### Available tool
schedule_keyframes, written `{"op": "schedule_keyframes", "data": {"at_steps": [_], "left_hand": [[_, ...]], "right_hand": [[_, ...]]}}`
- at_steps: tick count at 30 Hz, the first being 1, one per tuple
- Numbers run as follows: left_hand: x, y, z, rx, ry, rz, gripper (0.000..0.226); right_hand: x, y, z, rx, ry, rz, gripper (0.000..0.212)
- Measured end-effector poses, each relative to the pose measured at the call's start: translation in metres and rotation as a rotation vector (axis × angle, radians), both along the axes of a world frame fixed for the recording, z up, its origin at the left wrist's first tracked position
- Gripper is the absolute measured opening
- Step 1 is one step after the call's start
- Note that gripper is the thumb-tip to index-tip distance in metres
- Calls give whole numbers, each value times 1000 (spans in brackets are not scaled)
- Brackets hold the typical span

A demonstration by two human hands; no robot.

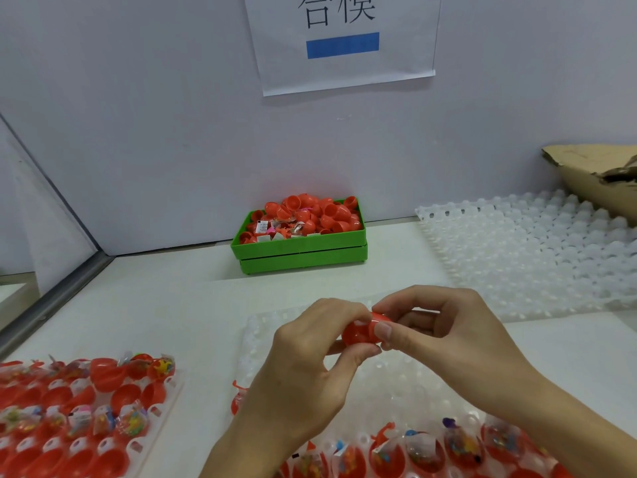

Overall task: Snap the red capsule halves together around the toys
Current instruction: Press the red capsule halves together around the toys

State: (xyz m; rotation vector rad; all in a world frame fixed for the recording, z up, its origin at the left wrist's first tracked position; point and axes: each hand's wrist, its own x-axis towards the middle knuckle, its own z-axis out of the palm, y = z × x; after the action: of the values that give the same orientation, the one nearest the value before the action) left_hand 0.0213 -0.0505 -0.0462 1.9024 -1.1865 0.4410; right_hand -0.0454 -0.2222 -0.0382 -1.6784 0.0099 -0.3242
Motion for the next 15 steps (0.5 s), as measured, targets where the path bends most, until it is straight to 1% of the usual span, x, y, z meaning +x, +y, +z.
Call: {"op": "schedule_keyframes", "data": {"at_steps": [5,10,15], "left_hand": [[-1,-2,-1,-10,70,12,33],[0,-2,-3,-45,180,16,25],[-2,-1,2,-100,300,-1,27]], "right_hand": [[-1,0,2,10,-21,13,20],[-1,-1,2,-4,-26,17,19],[-2,-1,4,-2,-29,9,17]]}}
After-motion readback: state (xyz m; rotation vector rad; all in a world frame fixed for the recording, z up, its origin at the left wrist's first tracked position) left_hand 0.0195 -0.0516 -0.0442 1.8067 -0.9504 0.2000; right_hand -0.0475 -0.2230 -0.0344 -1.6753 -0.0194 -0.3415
